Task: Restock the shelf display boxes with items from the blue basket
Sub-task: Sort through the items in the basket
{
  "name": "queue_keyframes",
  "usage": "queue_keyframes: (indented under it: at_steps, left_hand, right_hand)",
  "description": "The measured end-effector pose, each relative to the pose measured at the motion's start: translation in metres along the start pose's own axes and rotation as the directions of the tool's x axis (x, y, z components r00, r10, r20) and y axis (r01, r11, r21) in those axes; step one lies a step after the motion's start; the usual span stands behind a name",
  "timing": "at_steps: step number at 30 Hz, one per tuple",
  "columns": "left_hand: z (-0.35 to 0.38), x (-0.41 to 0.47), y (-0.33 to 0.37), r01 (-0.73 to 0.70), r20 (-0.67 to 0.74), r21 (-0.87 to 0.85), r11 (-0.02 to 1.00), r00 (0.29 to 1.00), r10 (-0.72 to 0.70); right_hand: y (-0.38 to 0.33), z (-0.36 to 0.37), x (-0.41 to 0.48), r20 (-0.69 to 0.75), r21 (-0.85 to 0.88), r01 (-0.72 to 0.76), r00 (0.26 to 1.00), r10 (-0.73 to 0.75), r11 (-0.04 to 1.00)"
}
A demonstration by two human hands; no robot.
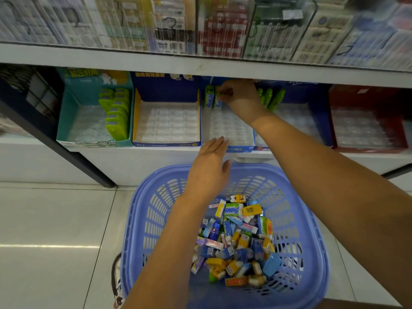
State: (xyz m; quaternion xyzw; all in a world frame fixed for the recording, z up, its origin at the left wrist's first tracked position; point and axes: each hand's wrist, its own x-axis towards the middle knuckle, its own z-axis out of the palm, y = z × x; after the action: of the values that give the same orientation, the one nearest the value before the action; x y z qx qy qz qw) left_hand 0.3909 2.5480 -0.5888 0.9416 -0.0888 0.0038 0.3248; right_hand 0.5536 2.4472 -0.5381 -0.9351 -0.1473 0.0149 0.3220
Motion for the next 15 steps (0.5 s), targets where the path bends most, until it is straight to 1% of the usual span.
queue_keyframes:
  at_steps: [2, 3, 4, 6, 7, 8, 9, 10, 11, 12, 13, 14, 15]
  left_hand:
    - [-0.001, -0.002, 0.001, -0.013, 0.007, -0.013, 1.0, 1.0, 0.013]
    - [-0.002, -0.004, 0.002, -0.02, -0.014, -0.05, 0.999, 1.0, 0.019]
    - [-0.002, -0.008, 0.002, -0.032, -0.07, -0.108, 0.994, 0.997, 0.025]
    - [0.003, -0.019, 0.0, -0.064, -0.236, -0.212, 0.975, 0.972, 0.013]
    - [0.01, -0.025, -0.001, -0.057, -0.277, -0.247, 0.967, 0.961, -0.014]
    - [0.018, -0.03, -0.003, -0.023, -0.258, -0.27, 0.963, 0.965, -0.049]
    - [0.029, -0.035, -0.008, 0.049, -0.16, -0.271, 0.961, 0.983, -0.095]
    - [0.041, -0.039, -0.012, 0.137, 0.002, -0.21, 0.968, 0.99, -0.139]
    - [0.054, -0.044, -0.016, 0.192, 0.193, -0.097, 0.977, 0.966, -0.171]
    - [0.068, -0.052, -0.021, 0.205, 0.365, -0.005, 0.979, 0.912, -0.189]
    - [0.082, -0.061, -0.025, 0.198, 0.496, 0.036, 0.98, 0.847, -0.189]
    - [0.095, -0.072, -0.028, 0.2, 0.591, 0.035, 0.979, 0.786, -0.182]
    - [0.108, -0.084, -0.029, 0.219, 0.652, 0.02, 0.975, 0.736, -0.179]
  right_hand:
    - [-0.004, -0.004, -0.007, -0.011, -0.015, -0.008, 1.0, 0.007, 1.0]
    - [-0.006, -0.007, -0.013, -0.033, -0.032, -0.005, 0.999, 0.004, 0.999]
    - [-0.008, -0.009, -0.021, -0.067, -0.037, -0.008, 0.998, 0.005, 0.999]
    - [-0.011, -0.011, -0.047, -0.118, -0.013, -0.043, 0.992, 0.041, 0.999]
    - [-0.01, -0.011, -0.065, -0.103, 0.016, -0.068, 0.992, 0.069, 0.998]
    - [-0.007, -0.008, -0.086, -0.042, 0.051, -0.092, 0.995, 0.094, 0.994]
    - [-0.002, -0.003, -0.109, 0.059, 0.065, -0.121, 0.991, 0.117, 0.99]
    - [0.004, 0.004, -0.133, 0.19, 0.033, -0.16, 0.97, 0.151, 0.987]
    - [0.013, 0.014, -0.155, 0.33, -0.058, -0.186, 0.924, 0.194, 0.981]
    - [0.023, 0.026, -0.175, 0.454, -0.17, -0.185, 0.857, 0.244, 0.968]
    - [0.034, 0.037, -0.192, 0.555, -0.268, -0.177, 0.775, 0.302, 0.947]
    - [0.047, 0.049, -0.207, 0.627, -0.347, -0.171, 0.689, 0.364, 0.922]
    - [0.06, 0.06, -0.218, 0.671, -0.42, -0.153, 0.612, 0.419, 0.895]
